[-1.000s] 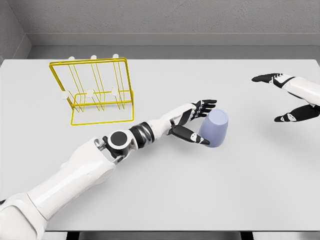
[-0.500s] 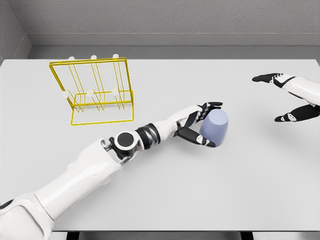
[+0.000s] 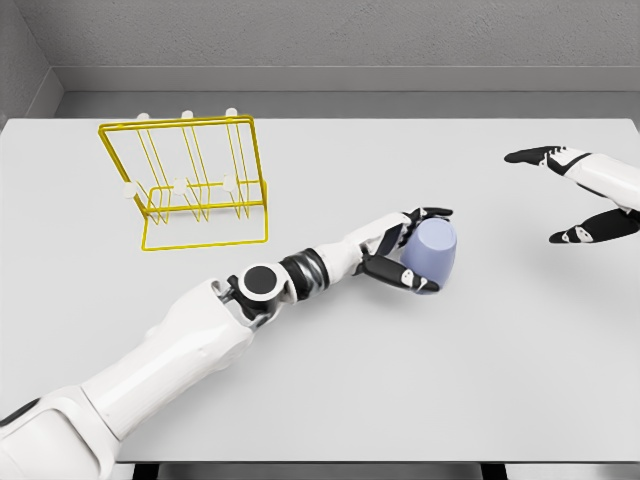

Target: Place the cup on the cup holder with both arms

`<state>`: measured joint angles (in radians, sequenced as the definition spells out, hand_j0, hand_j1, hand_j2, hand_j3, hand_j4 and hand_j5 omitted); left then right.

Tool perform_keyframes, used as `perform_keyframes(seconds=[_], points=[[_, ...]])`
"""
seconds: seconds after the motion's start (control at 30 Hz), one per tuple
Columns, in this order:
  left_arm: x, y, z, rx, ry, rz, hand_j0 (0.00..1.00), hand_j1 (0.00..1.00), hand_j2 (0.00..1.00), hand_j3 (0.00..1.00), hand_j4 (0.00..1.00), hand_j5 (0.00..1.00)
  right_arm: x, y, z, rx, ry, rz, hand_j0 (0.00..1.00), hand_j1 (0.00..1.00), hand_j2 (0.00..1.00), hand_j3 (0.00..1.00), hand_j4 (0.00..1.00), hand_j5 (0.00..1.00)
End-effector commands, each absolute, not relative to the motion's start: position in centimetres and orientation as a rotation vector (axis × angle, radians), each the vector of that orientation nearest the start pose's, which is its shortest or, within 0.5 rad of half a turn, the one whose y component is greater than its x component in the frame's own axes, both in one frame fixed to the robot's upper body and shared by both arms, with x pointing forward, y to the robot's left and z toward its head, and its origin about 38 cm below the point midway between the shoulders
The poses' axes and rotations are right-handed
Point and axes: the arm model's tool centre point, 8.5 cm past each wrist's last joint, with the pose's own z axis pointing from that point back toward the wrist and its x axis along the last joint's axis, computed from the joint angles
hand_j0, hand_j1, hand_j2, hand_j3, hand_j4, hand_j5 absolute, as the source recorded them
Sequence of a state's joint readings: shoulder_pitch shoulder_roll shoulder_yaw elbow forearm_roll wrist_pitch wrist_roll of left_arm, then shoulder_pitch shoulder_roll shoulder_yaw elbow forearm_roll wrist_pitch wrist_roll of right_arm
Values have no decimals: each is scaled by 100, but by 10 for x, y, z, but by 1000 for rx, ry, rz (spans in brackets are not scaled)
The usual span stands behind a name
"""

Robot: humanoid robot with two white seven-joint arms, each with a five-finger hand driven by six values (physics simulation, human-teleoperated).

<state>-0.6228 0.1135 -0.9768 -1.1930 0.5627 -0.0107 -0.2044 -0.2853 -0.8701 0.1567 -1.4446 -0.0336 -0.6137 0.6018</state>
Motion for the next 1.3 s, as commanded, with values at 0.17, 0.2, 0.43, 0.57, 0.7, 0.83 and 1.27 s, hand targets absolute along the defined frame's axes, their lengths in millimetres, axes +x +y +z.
perform_keyframes(seconds=[0.17, 0.2, 0.43, 0.57, 0.7, 0.83, 1.27], points=[[418, 2, 90, -713, -1336, -838, 56, 56, 56, 56, 56, 56, 390, -400, 231, -243, -1649, 1532, 100, 100, 100, 100, 100, 100], [419, 2, 90, -711, -1337, -837, 56, 56, 56, 56, 56, 56, 390, -400, 231, -242, -1647, 1532, 100, 100, 100, 100, 100, 100], [419, 3, 98, -724, -1358, -825, 56, 56, 56, 56, 56, 56, 390, -400, 231, -243, -1649, 1532, 100, 100, 100, 100, 100, 100], [419, 4, 107, -737, -1383, -822, 57, 57, 57, 57, 57, 57, 390, -400, 231, -242, -1647, 1532, 100, 100, 100, 100, 100, 100], [419, 8, 115, -738, -1403, -829, 57, 57, 57, 57, 57, 57, 390, -400, 231, -243, -1649, 1532, 100, 100, 100, 100, 100, 100], [419, 21, 122, -725, -1421, -848, 57, 57, 57, 57, 57, 57, 390, -400, 231, -243, -1649, 1532, 100, 100, 100, 100, 100, 100], [425, 64, 141, -663, -1474, -864, 57, 57, 57, 57, 57, 57, 390, -400, 229, -240, -1644, 1530, 100, 100, 100, 100, 100, 100]])
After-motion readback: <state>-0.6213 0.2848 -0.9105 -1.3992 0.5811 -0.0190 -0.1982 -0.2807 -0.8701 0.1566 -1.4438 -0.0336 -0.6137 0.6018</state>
